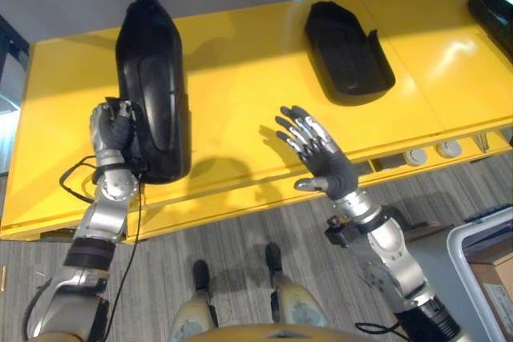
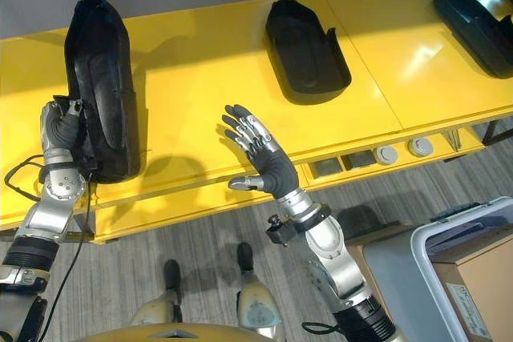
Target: Move parts from the plastic box to the shelf.
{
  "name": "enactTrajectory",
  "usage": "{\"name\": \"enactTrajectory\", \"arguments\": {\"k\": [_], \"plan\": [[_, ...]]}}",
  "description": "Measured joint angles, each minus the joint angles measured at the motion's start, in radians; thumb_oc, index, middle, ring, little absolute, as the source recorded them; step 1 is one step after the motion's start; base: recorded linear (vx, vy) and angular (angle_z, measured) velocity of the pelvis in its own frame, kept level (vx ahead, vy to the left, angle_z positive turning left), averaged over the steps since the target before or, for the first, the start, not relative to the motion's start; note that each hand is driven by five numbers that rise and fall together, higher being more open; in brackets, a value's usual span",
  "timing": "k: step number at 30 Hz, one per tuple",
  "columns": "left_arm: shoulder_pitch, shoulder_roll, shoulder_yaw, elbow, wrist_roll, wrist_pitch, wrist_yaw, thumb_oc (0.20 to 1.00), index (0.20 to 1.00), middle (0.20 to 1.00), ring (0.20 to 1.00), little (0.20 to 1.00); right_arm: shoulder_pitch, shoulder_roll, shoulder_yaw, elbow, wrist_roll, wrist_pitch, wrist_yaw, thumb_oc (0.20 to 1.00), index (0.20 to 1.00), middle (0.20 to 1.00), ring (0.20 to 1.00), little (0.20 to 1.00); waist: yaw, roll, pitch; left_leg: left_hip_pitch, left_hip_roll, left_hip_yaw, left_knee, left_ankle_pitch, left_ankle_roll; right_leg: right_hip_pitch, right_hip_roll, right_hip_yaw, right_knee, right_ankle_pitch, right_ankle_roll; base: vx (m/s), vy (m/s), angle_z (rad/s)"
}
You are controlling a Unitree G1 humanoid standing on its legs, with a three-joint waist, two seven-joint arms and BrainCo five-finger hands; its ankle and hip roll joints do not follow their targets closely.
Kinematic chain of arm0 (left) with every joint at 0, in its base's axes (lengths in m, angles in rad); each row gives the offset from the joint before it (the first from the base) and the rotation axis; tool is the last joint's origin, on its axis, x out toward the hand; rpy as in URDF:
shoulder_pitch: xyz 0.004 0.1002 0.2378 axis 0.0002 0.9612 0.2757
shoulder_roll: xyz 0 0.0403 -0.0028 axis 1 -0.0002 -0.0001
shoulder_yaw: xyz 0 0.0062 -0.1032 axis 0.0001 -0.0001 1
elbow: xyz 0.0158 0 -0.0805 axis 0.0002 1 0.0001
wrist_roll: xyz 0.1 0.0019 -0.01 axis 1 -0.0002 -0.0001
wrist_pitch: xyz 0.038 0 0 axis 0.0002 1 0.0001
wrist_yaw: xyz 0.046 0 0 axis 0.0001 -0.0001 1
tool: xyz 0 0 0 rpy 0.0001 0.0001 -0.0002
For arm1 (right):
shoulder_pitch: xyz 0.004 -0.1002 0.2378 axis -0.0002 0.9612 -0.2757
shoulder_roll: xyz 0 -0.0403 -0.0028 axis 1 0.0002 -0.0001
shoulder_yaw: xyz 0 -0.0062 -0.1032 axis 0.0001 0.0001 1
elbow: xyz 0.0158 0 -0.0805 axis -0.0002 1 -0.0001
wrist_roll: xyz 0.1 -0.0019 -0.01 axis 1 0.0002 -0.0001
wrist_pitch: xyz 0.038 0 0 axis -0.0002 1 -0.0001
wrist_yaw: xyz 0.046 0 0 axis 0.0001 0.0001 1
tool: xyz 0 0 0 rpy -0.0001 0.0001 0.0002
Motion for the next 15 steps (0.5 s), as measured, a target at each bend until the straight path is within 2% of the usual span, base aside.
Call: {"name": "enactTrajectory", "arguments": {"k": [1, 12, 15], "plan": [[-0.001, 0.000, 0.000, 0.000, 0.000, 0.002, 0.002, 1.000, 1.000, 1.000, 1.000, 1.000, 0.000, 0.001, 0.000, 0.000, 0.000, 0.000, 0.000, 1.000, 1.000, 1.000, 1.000, 1.000, 0.000, 0.000, 0.001, 0.000, 0.000, 0.000, 0.003, 0.000, 0.000, 0.000, 0.000, 0.000, 0.000, 0.000, 0.000, 0.00, 0.000, 0.00], [-0.050, -0.004, 0.026, 0.000, -0.003, 0.011, 0.029, 1.000, 1.000, 1.000, 1.000, 1.000, 0.002, 0.001, 0.000, 0.000, 0.000, 0.000, 0.000, 1.000, 1.000, 1.000, 1.000, 1.000, -0.008, -0.003, 0.014, 0.002, 0.001, 0.001, -0.001, -0.001, -0.001, 0.002, 0.000, 0.001, 0.000, -0.003, 0.004, 0.00, 0.000, 0.00], [-0.051, -0.035, 0.029, -0.015, -0.006, 0.012, 0.041, 1.000, 1.000, 1.000, 1.000, 1.000, 0.001, 0.001, 0.000, 0.000, 0.000, 0.000, -0.001, 1.000, 1.000, 1.000, 1.000, 1.000, -0.003, -0.003, 0.014, 0.003, 0.000, 0.001, -0.001, 0.000, -0.001, 0.003, 0.000, 0.001, 0.000, -0.002, 0.003, 0.00, 0.000, 0.00]]}}
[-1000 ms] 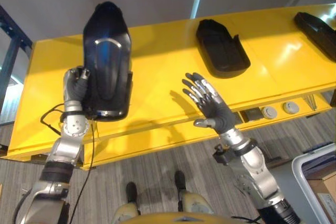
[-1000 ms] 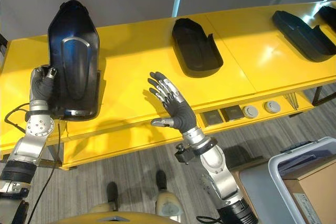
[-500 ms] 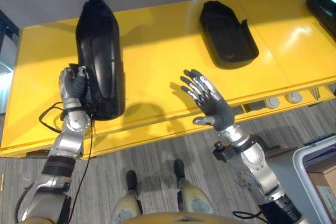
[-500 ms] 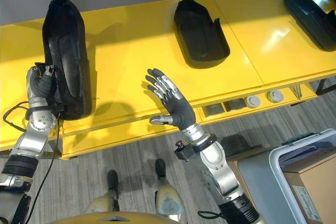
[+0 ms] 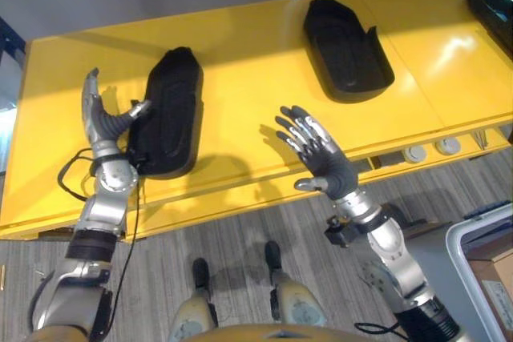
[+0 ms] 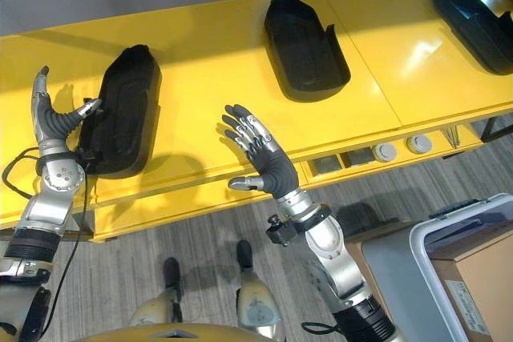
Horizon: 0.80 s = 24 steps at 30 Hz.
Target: Move parts from the plastic box to the shelf.
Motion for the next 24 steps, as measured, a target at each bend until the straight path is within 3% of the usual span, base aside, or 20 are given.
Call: {"name": "enactTrajectory", "arguments": {"k": [8, 12, 18, 20, 24], "plan": [[-0.002, -0.070, -0.007, -0.179, -0.158, -0.023, -0.002, 1.000, 1.000, 1.000, 1.000, 1.000, -0.026, 0.000, 0.011, 0.001, -0.008, 0.017, -0.025, 1.000, 1.000, 1.000, 1.000, 1.000, 0.002, -0.007, 0.005, 0.022, 0.000, -0.001, 0.006, 0.001, 0.001, 0.025, 0.000, -0.002, 0.006, 0.008, -0.006, 0.01, 0.000, 0.00], [-0.003, -0.067, -0.015, -0.303, -0.183, -0.085, -0.017, 1.000, 1.000, 1.000, 1.000, 1.000, -0.072, 0.001, 0.010, 0.006, -0.039, 0.017, -0.026, 1.000, 1.000, 1.000, 1.000, 1.000, 0.004, -0.007, 0.004, 0.070, 0.001, -0.002, 0.000, -0.011, 0.002, 0.074, -0.001, -0.006, 0.000, -0.008, 0.001, 0.05, 0.003, 0.03], [-0.003, 0.006, 0.013, -0.338, -0.100, -0.080, -0.021, 1.000, 1.000, 1.000, 1.000, 1.000, -0.076, -0.005, 0.009, 0.005, -0.051, 0.017, -0.024, 1.000, 1.000, 1.000, 1.000, 1.000, 0.028, -0.004, -0.008, 0.101, 0.000, -0.024, 0.000, -0.020, 0.008, 0.111, -0.002, -0.011, 0.006, -0.011, -0.008, 0.01, 0.003, 0.06], [0.006, 0.013, 0.031, -0.343, -0.052, -0.080, -0.022, 1.000, 1.000, 1.000, 1.000, 1.000, -0.075, -0.010, 0.009, 0.005, -0.066, 0.017, -0.018, 1.000, 1.000, 1.000, 1.000, 1.000, 0.044, 0.000, -0.039, 0.102, 0.000, -0.027, 0.002, -0.016, 0.003, 0.115, -0.002, -0.013, 0.005, -0.011, -0.008, -0.05, 0.011, 0.04], [0.156, 0.011, 0.093, -0.504, -0.038, -0.115, -0.070, 1.000, 1.000, 1.000, 1.000, 1.000, -0.079, -0.015, 0.011, 0.007, -0.069, 0.022, 0.025, 1.000, 1.000, 1.000, 1.000, 1.000, 0.061, 0.001, -0.063, 0.129, -0.005, -0.036, 0.006, -0.014, 0.003, 0.148, -0.005, -0.029, 0.007, -0.015, -0.007, -0.03, 0.030, 0.06]]}}
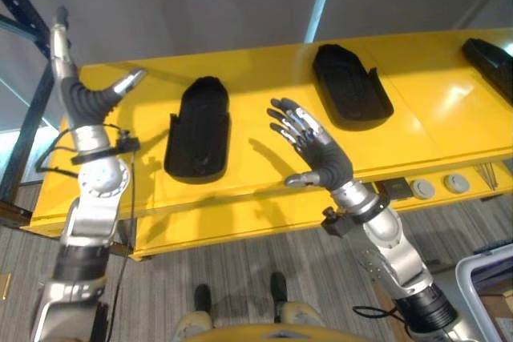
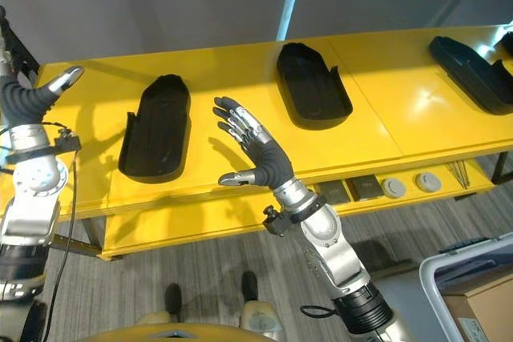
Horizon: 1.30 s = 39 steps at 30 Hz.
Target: Move parts from the plastic box to the shelf.
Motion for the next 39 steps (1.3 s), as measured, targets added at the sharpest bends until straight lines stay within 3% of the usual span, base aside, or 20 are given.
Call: {"name": "enactTrajectory", "arguments": {"k": [2, 3, 4, 5, 8, 11, 12, 17, 20, 26, 31, 39], "plan": [[0.075, -0.002, -0.002, -0.064, 0.000, -0.043, -0.028, 1.000, 1.000, 1.000, 1.000, 1.000, 0.003, 0.000, 0.001, 0.002, 0.001, 0.009, 0.024, 1.000, 1.000, 1.000, 1.000, 1.000, 0.000, 0.000, -0.006, 0.012, -0.001, -0.005, 0.000, -0.002, 0.001, 0.018, -0.001, -0.005, -0.001, -0.006, 0.000, -0.03, 0.035, 0.17], [0.102, -0.006, -0.008, -0.080, -0.003, -0.066, -0.044, 1.000, 1.000, 1.000, 1.000, 1.000, 0.006, 0.004, 0.005, 0.006, 0.007, 0.016, 0.031, 0.815, 0.815, 0.815, 0.815, 0.815, 0.010, 0.001, -0.017, 0.013, -0.001, -0.011, 0.000, -0.003, 0.003, 0.024, -0.001, -0.010, 0.000, -0.008, 0.001, -0.02, 0.028, 0.15], [0.138, -0.017, -0.009, -0.102, -0.009, -0.080, -0.055, 1.000, 1.000, 1.000, 1.000, 1.000, 0.007, 0.007, 0.019, 0.014, 0.014, 0.016, 0.037, 0.278, 0.278, 0.278, 0.278, 0.278, 0.016, 0.000, -0.031, 0.015, -0.001, -0.013, -0.001, -0.008, 0.006, 0.026, -0.001, -0.010, 0.000, -0.010, 0.001, -0.03, 0.033, 0.06], [0.189, -0.028, -0.011, -0.132, -0.021, -0.097, -0.072, 1.000, 1.000, 1.000, 1.000, 1.000, 0.009, 0.008, 0.037, 0.025, 0.019, 0.017, 0.045, 0.200, 0.200, 0.200, 0.200, 0.200, 0.016, 0.000, -0.046, 0.018, -0.001, -0.013, -0.006, -0.010, 0.007, 0.027, -0.001, -0.009, -0.001, -0.013, 0.001, -0.03, 0.035, 0.01], [0.327, -0.063, -0.023, -0.151, -0.083, -0.154, -0.122, 1.000, 1.000, 1.000, 1.000, 1.000, 0.034, 0.040, 0.108, 0.100, 0.076, 0.021, 0.072, 0.200, 0.200, 0.200, 0.200, 0.200, 0.044, 0.002, -0.089, 0.022, -0.001, -0.017, -0.006, -0.011, 0.006, 0.036, -0.003, -0.013, -0.005, -0.022, -0.001, -0.05, 0.039, 0.01], [0.403, -0.131, -0.095, -0.136, -0.197, -0.160, -0.152, 1.000, 1.000, 1.000, 1.000, 1.000, 0.052, 0.105, 0.182, 0.234, 0.120, 0.035, 0.076, 0.200, 0.200, 0.200, 0.200, 0.200, 0.056, 0.000, -0.098, 0.024, 0.000, -0.030, -0.006, -0.014, 0.002, 0.053, -0.008, -0.036, -0.006, -0.026, -0.002, -0.04, 0.021, 0.22], [0.403, -0.137, -0.131, -0.112, -0.246, -0.161, -0.174, 1.000, 1.000, 1.000, 1.000, 1.000, 0.051, 0.117, 0.226, 0.308, 0.122, 0.062, 0.076, 0.200, 0.200, 0.200, 0.200, 0.200, 0.080, -0.004, -0.103, 0.003, -0.001, -0.048, -0.006, -0.014, 0.002, 0.044, -0.013, -0.047, -0.006, -0.026, -0.003, -0.05, 0.024, 0.30], [0.406, -0.051, -0.098, -0.101, -0.234, -0.161, -0.166, 1.000, 1.000, 1.000, 1.000, 1.000, 0.049, 0.110, 0.238, 0.356, 0.120, 0.063, 0.067, 0.200, 0.200, 0.200, 0.200, 0.200, 0.122, -0.006, -0.104, -0.026, -0.002, -0.077, -0.006, -0.010, 0.008, 0.034, -0.014, -0.078, -0.007, -0.026, -0.003, -0.03, 0.002, 0.32], [0.407, -0.050, -0.065, -0.102, -0.235, -0.169, -0.145, 1.000, 1.000, 1.000, 1.000, 1.000, 0.041, 0.117, 0.252, 0.371, 0.109, 0.058, 0.060, 0.200, 0.200, 0.200, 0.200, 0.200, 0.146, -0.012, -0.103, -0.046, -0.009, -0.134, -0.006, -0.004, 0.013, 0.045, -0.015, -0.128, -0.007, -0.028, -0.004, -0.03, -0.020, 0.43], [0.428, -0.051, -0.086, -0.101, -0.300, -0.188, -0.160, 1.000, 1.000, 1.000, 1.000, 1.000, -0.059, 0.183, 0.270, 0.452, 0.069, 0.051, 0.006, 0.200, 0.200, 0.200, 0.200, 0.200, 0.188, -0.008, -0.062, -0.085, -0.008, -0.166, -0.006, 0.024, 0.008, 0.024, -0.014, -0.169, -0.007, -0.029, -0.005, -0.04, -0.008, 0.23], [0.433, -0.051, -0.100, -0.100, -0.367, -0.188, -0.187, 1.000, 1.000, 1.000, 1.000, 1.000, -0.120, 0.183, 0.272, 0.453, 0.026, 0.049, -0.054, 0.200, 0.200, 0.200, 0.200, 0.200, 0.190, 0.000, -0.016, -0.096, -0.012, -0.179, -0.006, 0.036, 0.003, 0.020, -0.017, -0.175, -0.007, -0.028, -0.005, -0.01, 0.002, 0.06], [0.413, -0.051, -0.129, -0.099, -0.402, -0.187, -0.216, 1.000, 1.000, 1.000, 1.000, 1.000, -0.127, 0.179, 0.262, 0.469, -0.045, 0.047, -0.098, 0.200, 0.200, 0.200, 0.200, 0.200, 0.176, 0.011, -0.009, -0.098, -0.016, -0.179, 0.000, 0.045, -0.002, 0.020, -0.015, -0.177, -0.007, -0.038, 0.005, 0.00, 0.000, 0.00]]}}
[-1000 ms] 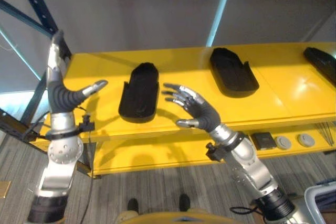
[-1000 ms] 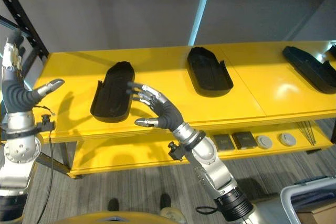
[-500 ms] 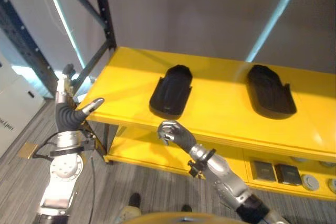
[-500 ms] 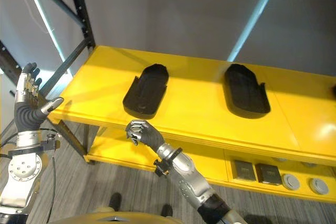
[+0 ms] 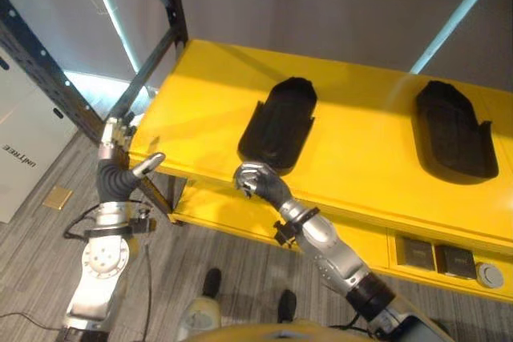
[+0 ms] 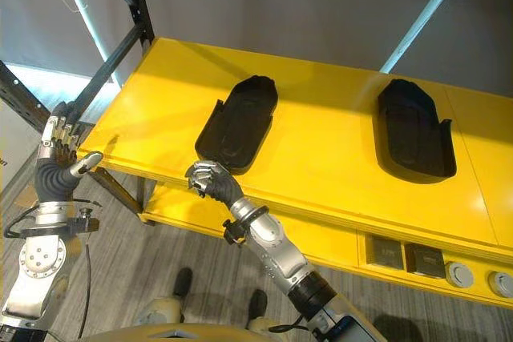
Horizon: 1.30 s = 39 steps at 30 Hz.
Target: Move parts from the plastic box to the shelf.
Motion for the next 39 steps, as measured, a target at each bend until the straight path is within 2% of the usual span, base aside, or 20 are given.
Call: {"name": "enactTrajectory", "arguments": {"k": [18, 21, 39], "plan": [[-0.012, 0.000, -0.002, 0.000, -0.029, 0.006, -0.002, 1.000, 1.000, 1.000, 1.000, 1.000, -0.013, -0.003, -0.047, 0.018, -0.074, -0.007, -0.079, 0.200, 0.200, 0.200, 0.200, 0.200, -0.007, 0.012, 0.008, -0.005, -0.004, -0.002, 0.000, -0.014, -0.003, -0.003, -0.002, -0.002, 0.000, -0.010, 0.007, 0.01, 0.001, 0.00], [-0.012, 0.000, -0.003, 0.000, -0.030, 0.008, -0.004, 1.000, 1.000, 1.000, 1.000, 1.000, -0.042, -0.001, -0.047, 0.043, -0.081, -0.011, -0.080, 0.200, 0.200, 0.200, 0.200, 0.200, -0.001, 0.013, 0.008, -0.015, -0.004, -0.002, 0.000, -0.007, 0.004, -0.012, -0.002, -0.002, 0.000, -0.008, 0.007, 0.00, 0.000, 0.00], [-0.053, 0.005, -0.045, 0.001, -0.052, 0.012, -0.021, 1.000, 1.000, 1.000, 1.000, 1.000, -0.153, 0.004, -0.056, 0.086, -0.123, -0.011, -0.154, 0.200, 0.200, 0.200, 0.200, 0.200, 0.031, 0.033, 0.035, -0.050, -0.008, -0.030, 0.000, 0.007, -0.006, -0.032, -0.001, -0.032, 0.000, -0.010, 0.005, 0.00, -0.008, 0.05]]}}
